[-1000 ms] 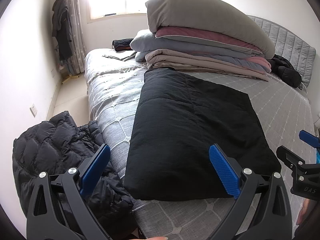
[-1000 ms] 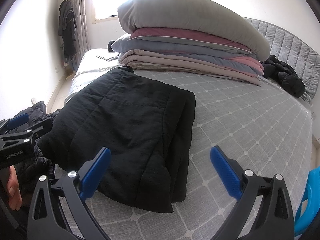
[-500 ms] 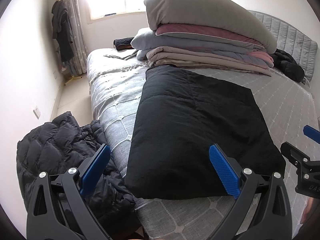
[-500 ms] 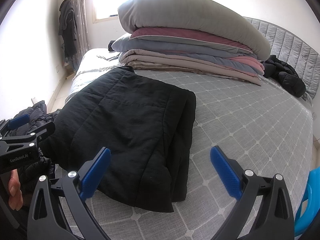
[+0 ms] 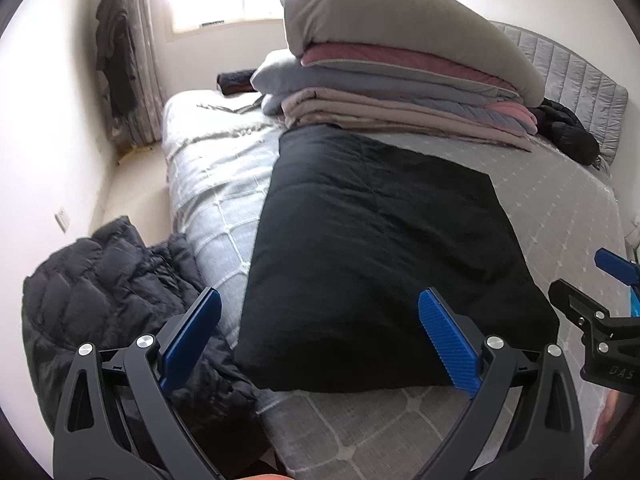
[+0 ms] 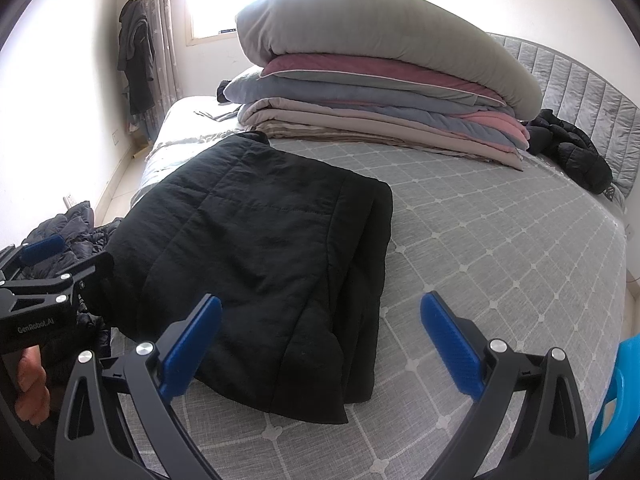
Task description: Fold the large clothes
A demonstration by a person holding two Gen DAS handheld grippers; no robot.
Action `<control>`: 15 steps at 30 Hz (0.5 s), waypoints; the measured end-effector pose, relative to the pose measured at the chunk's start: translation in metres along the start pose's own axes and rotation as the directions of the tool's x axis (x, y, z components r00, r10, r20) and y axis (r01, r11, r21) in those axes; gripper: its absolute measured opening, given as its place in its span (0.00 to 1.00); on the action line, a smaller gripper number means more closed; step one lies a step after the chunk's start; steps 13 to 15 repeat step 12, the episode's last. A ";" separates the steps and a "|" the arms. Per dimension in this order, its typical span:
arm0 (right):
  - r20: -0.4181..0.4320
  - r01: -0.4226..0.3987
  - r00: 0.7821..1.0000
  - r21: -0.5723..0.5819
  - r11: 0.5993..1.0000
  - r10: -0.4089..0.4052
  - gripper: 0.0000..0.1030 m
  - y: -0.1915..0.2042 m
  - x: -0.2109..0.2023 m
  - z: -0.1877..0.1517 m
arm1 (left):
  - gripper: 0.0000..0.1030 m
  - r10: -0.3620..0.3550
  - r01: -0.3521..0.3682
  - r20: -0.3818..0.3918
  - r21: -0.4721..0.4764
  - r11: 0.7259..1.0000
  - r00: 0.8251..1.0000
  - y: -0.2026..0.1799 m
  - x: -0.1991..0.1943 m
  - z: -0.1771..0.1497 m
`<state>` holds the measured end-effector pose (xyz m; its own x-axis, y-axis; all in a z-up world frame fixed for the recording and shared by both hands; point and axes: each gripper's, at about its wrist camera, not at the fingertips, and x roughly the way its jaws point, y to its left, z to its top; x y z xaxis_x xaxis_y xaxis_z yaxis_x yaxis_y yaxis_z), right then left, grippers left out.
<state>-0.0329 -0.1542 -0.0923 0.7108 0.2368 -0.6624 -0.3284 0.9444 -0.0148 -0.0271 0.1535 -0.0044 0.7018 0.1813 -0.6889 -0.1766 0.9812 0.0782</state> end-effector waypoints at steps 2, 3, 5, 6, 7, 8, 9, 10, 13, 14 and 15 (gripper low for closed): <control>0.001 0.001 1.000 -0.001 1.000 -0.001 0.93 0.000 0.000 0.000 | 0.92 0.001 -0.001 0.000 -0.003 1.000 1.000 0.001 0.001 0.000; 0.001 0.001 1.000 -0.002 1.000 -0.001 0.93 0.000 0.000 0.000 | 0.92 0.006 -0.006 -0.003 -0.011 1.000 1.000 0.002 0.002 0.001; 0.003 0.000 1.000 0.000 1.000 0.000 0.93 -0.001 0.000 0.001 | 0.92 0.014 -0.014 -0.010 -0.014 1.000 1.000 0.002 0.003 0.002; 0.003 0.000 1.000 0.000 1.000 0.000 0.93 -0.001 0.000 0.001 | 0.92 0.015 -0.015 -0.014 -0.011 1.000 1.000 0.002 0.004 0.002; 0.005 0.002 1.000 0.000 1.000 -0.002 0.93 -0.001 0.000 0.000 | 0.92 0.017 -0.018 -0.016 -0.008 1.000 1.000 0.002 0.004 0.002; 0.005 0.001 1.000 0.000 1.000 -0.001 0.93 -0.001 0.000 0.000 | 0.92 0.022 -0.023 -0.016 -0.006 1.000 1.000 0.001 0.004 0.002; 0.005 0.000 1.000 0.000 1.000 0.000 0.93 -0.001 0.000 0.001 | 0.92 0.026 -0.026 -0.017 -0.004 1.000 1.000 0.000 0.004 0.001; 0.005 0.001 1.000 -0.001 1.000 -0.001 0.93 -0.001 0.000 0.000 | 0.92 0.026 -0.026 -0.021 -0.002 1.000 0.999 0.000 0.005 0.001; 0.004 0.000 1.000 -0.001 1.000 0.000 0.93 -0.001 0.000 0.001 | 0.92 0.026 -0.026 -0.026 -0.004 1.000 0.999 0.000 0.006 0.001; 0.004 0.000 1.000 -0.001 1.000 0.000 0.93 -0.001 0.000 0.001 | 0.92 0.026 -0.026 -0.026 -0.004 1.000 0.999 0.000 0.006 0.001; 0.004 0.000 1.000 -0.001 1.000 0.000 0.93 -0.001 0.000 0.001 | 0.92 0.026 -0.026 -0.026 -0.004 1.000 0.999 0.000 0.006 0.001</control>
